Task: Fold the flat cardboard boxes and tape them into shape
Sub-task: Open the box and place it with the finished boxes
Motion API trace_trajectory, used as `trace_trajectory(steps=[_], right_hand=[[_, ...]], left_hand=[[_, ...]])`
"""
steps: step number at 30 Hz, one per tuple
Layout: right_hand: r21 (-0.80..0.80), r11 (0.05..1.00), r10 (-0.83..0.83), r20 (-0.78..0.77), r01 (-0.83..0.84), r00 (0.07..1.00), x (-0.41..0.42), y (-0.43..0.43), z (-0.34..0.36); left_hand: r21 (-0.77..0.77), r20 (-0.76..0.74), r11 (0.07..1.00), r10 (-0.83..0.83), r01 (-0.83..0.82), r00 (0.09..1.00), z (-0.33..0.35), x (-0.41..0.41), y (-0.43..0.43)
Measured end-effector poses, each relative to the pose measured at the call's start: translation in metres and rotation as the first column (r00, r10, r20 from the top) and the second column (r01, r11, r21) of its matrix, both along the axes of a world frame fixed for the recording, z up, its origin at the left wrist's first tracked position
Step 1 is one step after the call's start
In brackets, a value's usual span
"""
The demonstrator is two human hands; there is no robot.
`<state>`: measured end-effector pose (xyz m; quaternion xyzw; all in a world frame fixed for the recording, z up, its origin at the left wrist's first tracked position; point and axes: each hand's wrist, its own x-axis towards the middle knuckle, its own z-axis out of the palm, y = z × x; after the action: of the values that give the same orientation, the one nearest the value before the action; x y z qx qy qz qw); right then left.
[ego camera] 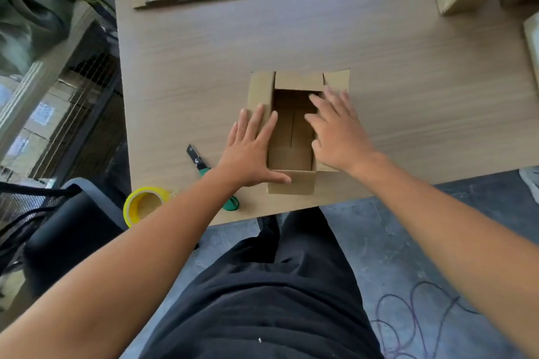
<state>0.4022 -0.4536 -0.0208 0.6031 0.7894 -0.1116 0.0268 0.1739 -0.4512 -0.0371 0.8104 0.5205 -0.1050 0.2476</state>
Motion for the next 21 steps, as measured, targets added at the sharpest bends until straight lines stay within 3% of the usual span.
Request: trace_trajectory(steps=[4, 7, 13, 16, 19, 21], right_hand=[[0.080, 0.997, -0.004, 0.047, 0.001, 0.999, -0.003, 0.033, 0.004], [0.137, 0.989, -0.041, -0.035, 0.045, 0.999, 0.004, 0.063, 0.005], [-0.240, 0.970, -0.049, -0.032, 0.040, 0.998, 0.020, 0.133, -0.022], [-0.268, 0.962, -0.100, -0.146, 0.058, 0.984, 0.023, 0.137, -0.029], [-0.118, 0.991, -0.079, -0.150, 0.062, 0.986, 0.022, 0.124, -0.016], [0.041, 0.991, -0.114, -0.235, 0.127, 0.965, 0.018, 0.101, 0.005]], left_hand=[[-0.013, 0.094, 0.997, 0.075, -0.074, 0.993, -0.005, 0.010, 0.006], [-0.013, 0.110, 0.996, 0.087, -0.086, 0.990, -0.005, 0.010, 0.003], [-0.017, 0.185, 0.993, 0.121, -0.120, 0.975, -0.020, 0.006, 0.004], [-0.038, 0.209, 0.993, 0.118, -0.112, 0.971, -0.022, 0.006, 0.007], [-0.112, 0.297, 0.982, 0.180, -0.153, 0.938, -0.009, 0.005, 0.007], [-0.192, 0.427, 0.921, 0.390, -0.339, 0.816, 0.005, 0.004, 0.005]])
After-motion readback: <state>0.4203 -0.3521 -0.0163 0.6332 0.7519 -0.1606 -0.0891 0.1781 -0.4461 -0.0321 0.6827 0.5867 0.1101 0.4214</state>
